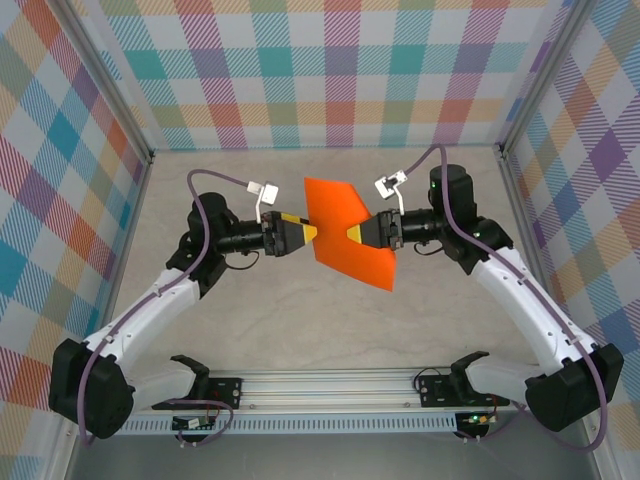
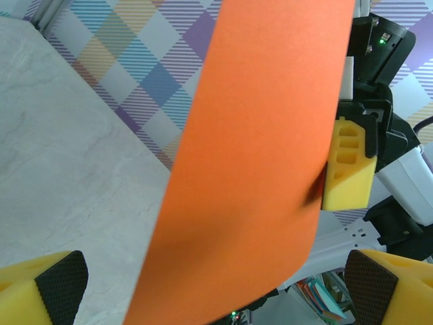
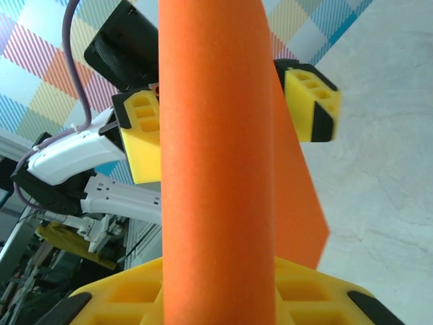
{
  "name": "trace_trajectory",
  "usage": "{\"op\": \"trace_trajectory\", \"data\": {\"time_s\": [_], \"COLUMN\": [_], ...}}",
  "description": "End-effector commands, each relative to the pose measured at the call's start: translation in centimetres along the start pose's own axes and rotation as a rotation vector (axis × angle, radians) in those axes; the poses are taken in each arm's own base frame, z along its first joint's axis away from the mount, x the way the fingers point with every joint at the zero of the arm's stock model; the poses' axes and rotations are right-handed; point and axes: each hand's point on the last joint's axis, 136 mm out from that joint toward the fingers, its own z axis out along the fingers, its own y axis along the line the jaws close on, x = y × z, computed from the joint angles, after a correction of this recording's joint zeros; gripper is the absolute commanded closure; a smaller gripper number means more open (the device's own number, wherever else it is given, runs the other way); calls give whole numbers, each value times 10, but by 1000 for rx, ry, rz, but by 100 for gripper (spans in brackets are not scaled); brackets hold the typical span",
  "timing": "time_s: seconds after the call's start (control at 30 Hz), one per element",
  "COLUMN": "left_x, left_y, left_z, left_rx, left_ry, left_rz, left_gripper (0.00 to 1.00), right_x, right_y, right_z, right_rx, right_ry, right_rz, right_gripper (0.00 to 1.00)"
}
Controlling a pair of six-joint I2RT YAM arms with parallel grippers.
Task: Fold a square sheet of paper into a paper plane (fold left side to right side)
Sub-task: Place a square sheet of paper at the center of the table.
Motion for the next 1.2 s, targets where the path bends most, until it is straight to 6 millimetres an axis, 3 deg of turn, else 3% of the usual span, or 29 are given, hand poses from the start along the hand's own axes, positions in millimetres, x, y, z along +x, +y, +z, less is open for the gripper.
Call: {"op": "trace_trajectory", "data": {"time_s": [0.0,0.13,0.17,0.27,0.37,0.47,0.5,0.6,0.7,0.8,0.9,1.03,1.1,1.17], "left_x": [-4,-2,-2,0,6,14,17,28,47,74,104,129,136,135], "left_y": [-18,-29,-29,-22,-12,1,6,31,70,116,160,208,227,234], "left_z": [5,5,5,4,3,4,4,5,7,11,17,15,6,1], "left_rx": [56,78,74,31,-13,-55,-69,-156,-271,-387,-473,-590,-689,-722], "left_ry": [15,22,23,29,46,56,61,83,130,193,269,333,368,376], "left_rz": [69,98,98,75,43,16,6,-48,-143,-262,-376,-435,-406,-396], "left_gripper": [0,12,20,57,77,88,91,92,93,95,94,100,100,100], "right_x": [-5,-4,-4,-3,-2,1,2,11,27,43,58,76,83,87], "right_y": [25,14,11,-2,-14,-29,-36,-75,-117,-139,-154,-171,-182,-192], "right_z": [-3,-2,-2,-5,-11,-21,-26,-51,-86,-98,-84,-52,-33,-15], "right_rx": [-64,-10,9,97,190,316,371,639,934,1046,1005,871,794,722], "right_ry": [-5,-14,-17,-32,-53,-73,-80,-94,-93,-67,-51,-27,-23,-21], "right_rz": [-54,-33,-29,-20,-22,-22,-18,41,103,137,195,283,336,384], "right_gripper": [73,73,72,67,59,49,45,19,1,0,0,0,6,15]}}
